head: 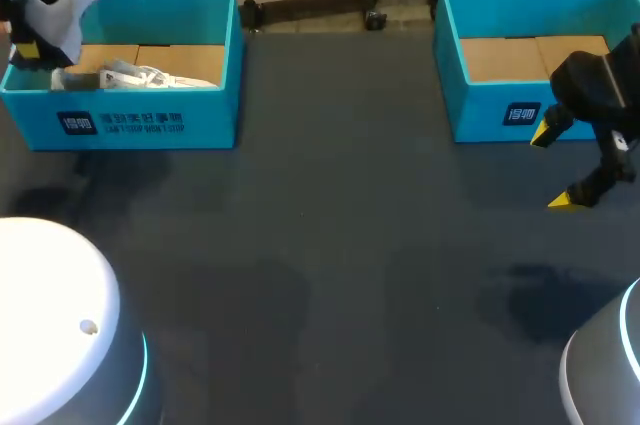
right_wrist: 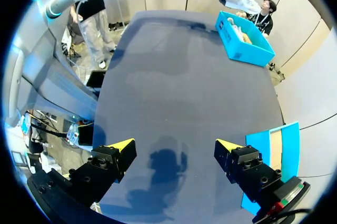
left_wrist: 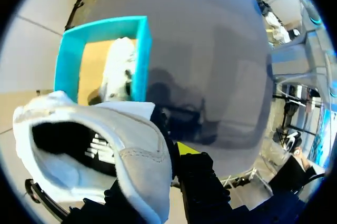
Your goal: Take the shoe out of the shoebox, open the shoe tongue, remove and reinsert the insole, then place the shoe into the shoebox
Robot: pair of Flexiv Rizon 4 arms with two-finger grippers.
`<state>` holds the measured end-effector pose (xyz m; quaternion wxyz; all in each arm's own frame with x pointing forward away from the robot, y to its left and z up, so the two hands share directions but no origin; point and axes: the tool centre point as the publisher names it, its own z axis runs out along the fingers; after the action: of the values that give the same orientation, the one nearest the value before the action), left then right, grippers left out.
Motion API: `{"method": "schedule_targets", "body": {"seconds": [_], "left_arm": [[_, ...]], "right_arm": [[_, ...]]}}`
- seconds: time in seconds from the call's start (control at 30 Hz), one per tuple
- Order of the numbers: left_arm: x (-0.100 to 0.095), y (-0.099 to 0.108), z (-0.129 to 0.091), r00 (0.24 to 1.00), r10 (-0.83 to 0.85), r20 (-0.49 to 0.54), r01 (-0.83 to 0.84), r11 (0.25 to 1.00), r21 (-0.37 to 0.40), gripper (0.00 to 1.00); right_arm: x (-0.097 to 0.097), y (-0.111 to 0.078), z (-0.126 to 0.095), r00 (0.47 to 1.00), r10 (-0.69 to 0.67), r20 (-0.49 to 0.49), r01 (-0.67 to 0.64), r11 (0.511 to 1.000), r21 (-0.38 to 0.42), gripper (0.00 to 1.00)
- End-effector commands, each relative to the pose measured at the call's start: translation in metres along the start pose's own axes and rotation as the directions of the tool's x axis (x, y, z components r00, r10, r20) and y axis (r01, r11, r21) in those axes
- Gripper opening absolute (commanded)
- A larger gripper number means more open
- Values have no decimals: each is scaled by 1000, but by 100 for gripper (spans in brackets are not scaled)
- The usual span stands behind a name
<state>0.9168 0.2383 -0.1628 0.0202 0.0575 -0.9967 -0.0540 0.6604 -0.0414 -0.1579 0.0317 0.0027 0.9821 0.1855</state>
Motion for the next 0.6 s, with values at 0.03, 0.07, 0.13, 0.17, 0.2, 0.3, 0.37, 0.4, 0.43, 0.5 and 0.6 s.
{"method": "schedule_targets", "body": {"seconds": [0.03, 0.07, 0.13, 0.17, 0.2, 0.3, 0.37, 0.4, 0.43, 0.5, 0.6], "left_arm": [[-34, 3, 3, 999, -23, -29, 22, 1000, -9, 0], [-44, 4, 4, 999, -21, -31, 21, 1000, -9, 0], [-55, 6, 5, 999, -21, -33, 21, 1000, -3, 0], [-63, 8, 4, 999, -5, -33, 5, 1000, 15, 0], [-69, 9, 4, 999, -5, -39, 6, 1000, 24, 0], [-87, 11, 6, 1000, -5, -27, 6, 1000, 31, 0], [-101, 12, 9, 1000, -6, -16, 7, 1000, 22, 0], [-107, 13, 11, 1000, -2, -20, 3, 1000, 15, 0], [-113, 13, 12, 1000, -1, -19, 1, 1000, 13, 0], [-121, 14, 14, 1000, 3, -21, -3, 1000, 1, 0], [-136, 13, 17, 1000, 8, -12, -9, 999, -32, 0]], "right_arm": [[-2, 1, 1, 1000, 0, -5, 0, 1000, 3, 100], [-2, 1, 1, 1000, 0, -5, 0, 1000, 3, 100], [-2, 1, 1, 1000, 0, -5, 0, 1000, 3, 100], [-2, 1, 1, 1000, 0, -5, 0, 1000, 3, 100], [-2, 1, 1, 1000, 0, -5, 0, 1000, 3, 100], [-2, 1, 1, 1000, 0, -5, 0, 1000, 3, 100], [-2, 1, 1, 1000, 0, -5, 0, 1000, 3, 100], [-2, 1, 1, 1000, 0, -5, 0, 1000, 3, 100], [-2, 1, 1, 1000, 0, -5, 0, 1000, 3, 100], [-2, 1, 1, 1000, 0, -5, 0, 1000, 3, 100], [-2, 1, 1, 1000, 0, -5, 0, 1000, 3, 100]]}}
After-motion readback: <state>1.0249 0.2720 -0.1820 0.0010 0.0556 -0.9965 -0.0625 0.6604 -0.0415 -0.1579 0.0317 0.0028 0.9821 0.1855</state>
